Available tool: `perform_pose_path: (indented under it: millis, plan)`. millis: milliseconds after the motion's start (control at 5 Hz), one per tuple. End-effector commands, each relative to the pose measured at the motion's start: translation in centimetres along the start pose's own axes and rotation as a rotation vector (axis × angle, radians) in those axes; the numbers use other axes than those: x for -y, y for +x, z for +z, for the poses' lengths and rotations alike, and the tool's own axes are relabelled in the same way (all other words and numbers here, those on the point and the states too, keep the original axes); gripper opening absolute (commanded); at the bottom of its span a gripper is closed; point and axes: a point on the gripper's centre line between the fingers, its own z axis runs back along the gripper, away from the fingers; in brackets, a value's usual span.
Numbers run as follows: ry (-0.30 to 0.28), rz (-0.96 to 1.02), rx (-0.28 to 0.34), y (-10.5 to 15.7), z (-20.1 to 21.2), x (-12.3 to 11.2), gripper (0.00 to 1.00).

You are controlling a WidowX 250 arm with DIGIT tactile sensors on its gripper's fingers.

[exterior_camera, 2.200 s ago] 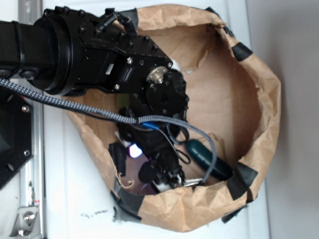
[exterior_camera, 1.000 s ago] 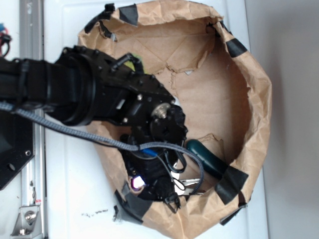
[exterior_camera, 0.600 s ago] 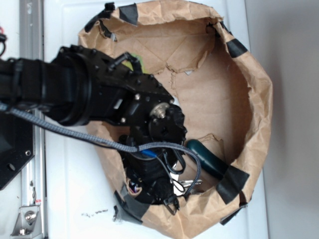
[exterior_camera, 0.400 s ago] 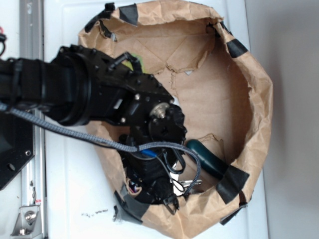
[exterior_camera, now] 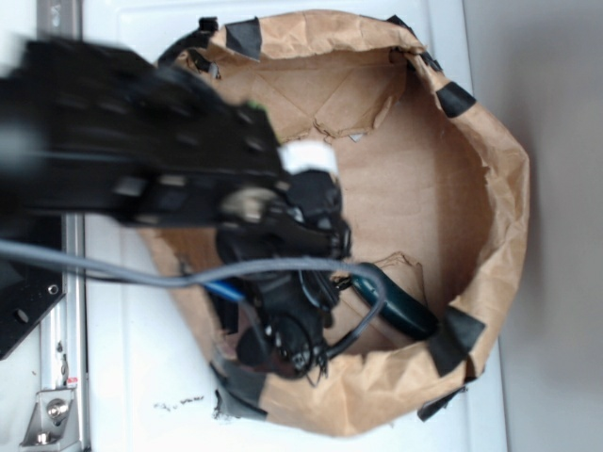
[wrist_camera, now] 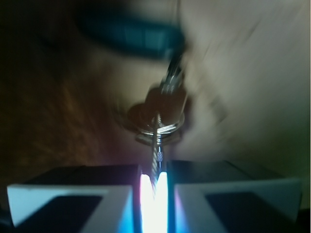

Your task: Grab the silver keys.

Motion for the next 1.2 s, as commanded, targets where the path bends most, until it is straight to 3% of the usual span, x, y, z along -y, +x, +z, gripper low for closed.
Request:
perform_pose_path:
  millis: [0, 200, 400, 600, 800, 1000]
  plan:
    - [0.043, 0.02, 0.28, 2.4, 9.5, -0.4, 0.0]
    - [0.077, -0.002, 0.27, 2.8, 8.7, 0.4, 0.0]
    - [0.158, 0.005, 0.191, 2.6, 6.3, 0.5, 0.0]
    - [0.27, -0.097, 0.076, 0.7, 3.1, 1.1, 0.0]
    - [0.13, -0.041, -0.053, 0.8, 4.0, 0.9, 0.0]
    - [0.175, -0.018, -0.027, 1.3, 4.2, 0.4, 0.0]
